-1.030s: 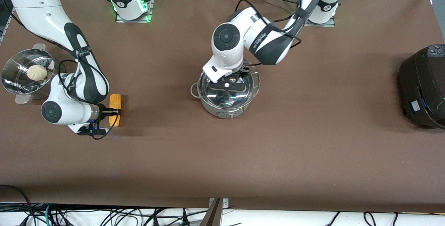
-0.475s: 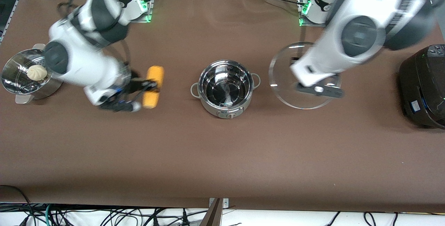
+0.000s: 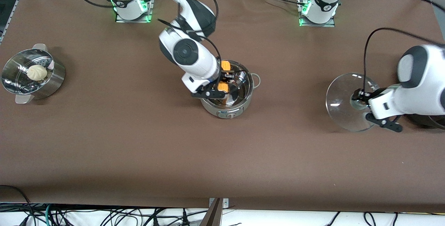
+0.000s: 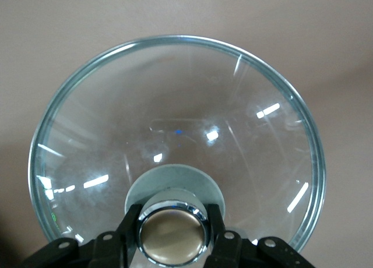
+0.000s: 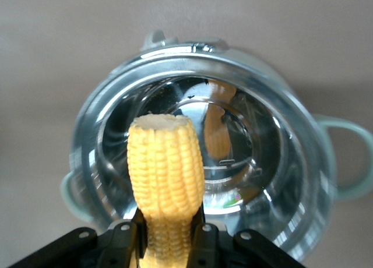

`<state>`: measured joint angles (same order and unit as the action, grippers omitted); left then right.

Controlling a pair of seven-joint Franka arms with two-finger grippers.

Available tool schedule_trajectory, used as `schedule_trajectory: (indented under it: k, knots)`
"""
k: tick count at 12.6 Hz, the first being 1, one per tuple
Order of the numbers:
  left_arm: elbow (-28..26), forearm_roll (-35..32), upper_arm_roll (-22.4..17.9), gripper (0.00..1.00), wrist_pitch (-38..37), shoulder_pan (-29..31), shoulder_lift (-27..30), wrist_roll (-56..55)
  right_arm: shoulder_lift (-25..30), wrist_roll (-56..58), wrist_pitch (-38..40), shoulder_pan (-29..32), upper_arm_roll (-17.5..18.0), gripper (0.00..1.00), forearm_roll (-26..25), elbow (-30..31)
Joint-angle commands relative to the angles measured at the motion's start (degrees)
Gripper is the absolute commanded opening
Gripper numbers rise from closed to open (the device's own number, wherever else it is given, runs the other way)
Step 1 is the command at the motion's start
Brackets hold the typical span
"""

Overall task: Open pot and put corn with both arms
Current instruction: 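Drop corn in the pot with the right gripper while the left gripper lowers the lid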

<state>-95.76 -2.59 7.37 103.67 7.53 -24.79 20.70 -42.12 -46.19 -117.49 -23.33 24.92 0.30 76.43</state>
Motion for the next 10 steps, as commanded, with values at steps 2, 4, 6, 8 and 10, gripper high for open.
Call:
schedule_trajectory:
  k: [2,4,6,8,10]
  knots:
    - [-19.5,-1.0,1.3,0.17,19.3,-0.6,3.6,-0.2,-5.2,-0.6,-0.8,-1.1,-0.7,0.0,-2.7,-3.4]
    - [-20.8,-0.9,1.4,0.73,20.4,-1.1,3.3,-0.3,-5.9,-1.1,-0.9,-1.2,-0.8,0.28,-2.8,-3.4]
    - [-19.5,-1.0,1.5,1.0,16.8,-1.5,3.9,0.1,-5.3,-1.6,-0.2,-1.4,-0.7,1.0,-3.1,-3.4]
    - [-16.1,-0.9,1.9,1.0,11.0,-1.6,7.6,-0.7,-3.8,-5.4,2.5,-1.7,-0.1,1.0,-3.1,-3.7]
    - [-8.6,-0.9,5.0,1.0,0.3,-1.6,12.6,-6.3,-0.8,-6.5,8.5,-1.8,0.0,1.0,-2.9,-5.5]
